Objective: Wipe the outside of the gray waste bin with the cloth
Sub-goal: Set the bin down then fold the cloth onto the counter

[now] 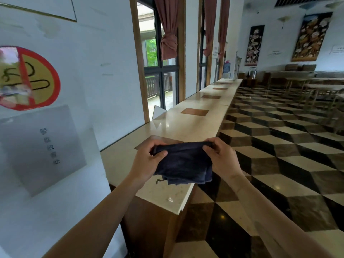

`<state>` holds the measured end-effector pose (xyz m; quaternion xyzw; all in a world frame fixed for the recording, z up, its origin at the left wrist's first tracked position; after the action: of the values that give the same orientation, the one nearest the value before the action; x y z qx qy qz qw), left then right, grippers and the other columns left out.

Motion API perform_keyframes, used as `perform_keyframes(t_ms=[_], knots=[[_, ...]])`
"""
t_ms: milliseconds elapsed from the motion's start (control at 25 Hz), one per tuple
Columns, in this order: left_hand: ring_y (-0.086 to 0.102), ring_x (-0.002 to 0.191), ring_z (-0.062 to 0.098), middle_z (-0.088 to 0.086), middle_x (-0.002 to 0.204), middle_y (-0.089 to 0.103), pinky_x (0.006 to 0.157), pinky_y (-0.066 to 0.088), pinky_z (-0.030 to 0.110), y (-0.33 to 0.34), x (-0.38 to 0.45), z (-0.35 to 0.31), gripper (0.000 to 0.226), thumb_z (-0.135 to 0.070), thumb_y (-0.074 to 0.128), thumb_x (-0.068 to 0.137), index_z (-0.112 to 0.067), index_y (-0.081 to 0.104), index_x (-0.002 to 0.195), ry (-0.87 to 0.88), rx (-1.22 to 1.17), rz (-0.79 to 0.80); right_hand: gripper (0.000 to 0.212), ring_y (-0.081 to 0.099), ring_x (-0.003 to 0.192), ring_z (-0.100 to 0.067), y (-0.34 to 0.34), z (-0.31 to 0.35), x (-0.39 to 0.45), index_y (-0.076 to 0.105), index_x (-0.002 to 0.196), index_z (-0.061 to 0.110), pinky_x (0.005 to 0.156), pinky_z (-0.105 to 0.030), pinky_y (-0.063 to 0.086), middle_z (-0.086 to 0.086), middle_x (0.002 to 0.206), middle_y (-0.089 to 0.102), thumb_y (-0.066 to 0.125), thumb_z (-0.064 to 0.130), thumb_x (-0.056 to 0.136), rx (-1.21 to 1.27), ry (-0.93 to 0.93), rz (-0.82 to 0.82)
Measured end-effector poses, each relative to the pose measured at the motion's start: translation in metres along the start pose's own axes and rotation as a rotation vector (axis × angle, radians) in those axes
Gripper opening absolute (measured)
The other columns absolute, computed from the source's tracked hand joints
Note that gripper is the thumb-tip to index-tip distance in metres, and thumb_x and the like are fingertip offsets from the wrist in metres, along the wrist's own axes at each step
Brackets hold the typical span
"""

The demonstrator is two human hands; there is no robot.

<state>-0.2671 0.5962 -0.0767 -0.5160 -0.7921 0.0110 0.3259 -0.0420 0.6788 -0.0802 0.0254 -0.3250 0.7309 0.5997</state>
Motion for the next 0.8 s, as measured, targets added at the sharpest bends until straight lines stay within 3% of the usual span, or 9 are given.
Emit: perform_keyframes(t_ms=[160, 560, 800], knots=[[0.058, 0.092, -0.006, -0.013, 0.098, 0.062, 0.067, 0.043, 0.003, 0.036, 0.040, 0.023, 0.027, -0.010, 0.058, 0.093, -0.036, 0.056, 0.099, 0.022, 0.043, -0.008, 0.013, 0.058, 0.091, 0.002, 0.004, -0.039, 0.051, 0.052, 0.114, 0.033, 0.071, -0.008, 0.045, 0.024, 0.098, 0.057, 0.049, 0.030, 0.102, -0.001, -0.006, 0.056], [0.058, 0.093, 0.002, -0.018, 0.097, 0.060, 0.072, 0.045, 0.011, 0.071, 0.090, 0.156, 0.021, -0.013, 0.053, 0.093, -0.033, 0.054, 0.100, -0.124, 0.032, -0.037, 0.017, 0.056, 0.093, 0.001, 0.103, -0.140, 0.120, 0.048, 0.098, 0.044, 0.070, -0.014, 0.043, 0.020, 0.102, 0.058, 0.046, 0.028, 0.104, 0.173, 0.211, 0.159], [0.056, 0.088, 0.001, -0.007, 0.099, 0.058, 0.070, 0.045, 0.012, 0.080, 0.108, 0.270, 0.019, -0.011, 0.047, 0.097, -0.029, 0.050, 0.102, -0.317, 0.003, 0.025, 0.010, 0.056, 0.096, -0.009, 0.189, -0.200, 0.158, 0.051, 0.110, 0.032, 0.085, -0.036, 0.046, 0.011, 0.104, 0.059, 0.044, 0.026, 0.104, 0.145, 0.367, 0.214]])
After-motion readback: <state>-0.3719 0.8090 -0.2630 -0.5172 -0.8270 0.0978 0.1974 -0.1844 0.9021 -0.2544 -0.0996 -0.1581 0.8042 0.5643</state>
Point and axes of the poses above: each hand's wrist, its own x-axis towards the middle knuckle, its own y-axis out of the palm, z = x × y, the point moved 3 cm from there along x, towards the middle knuckle
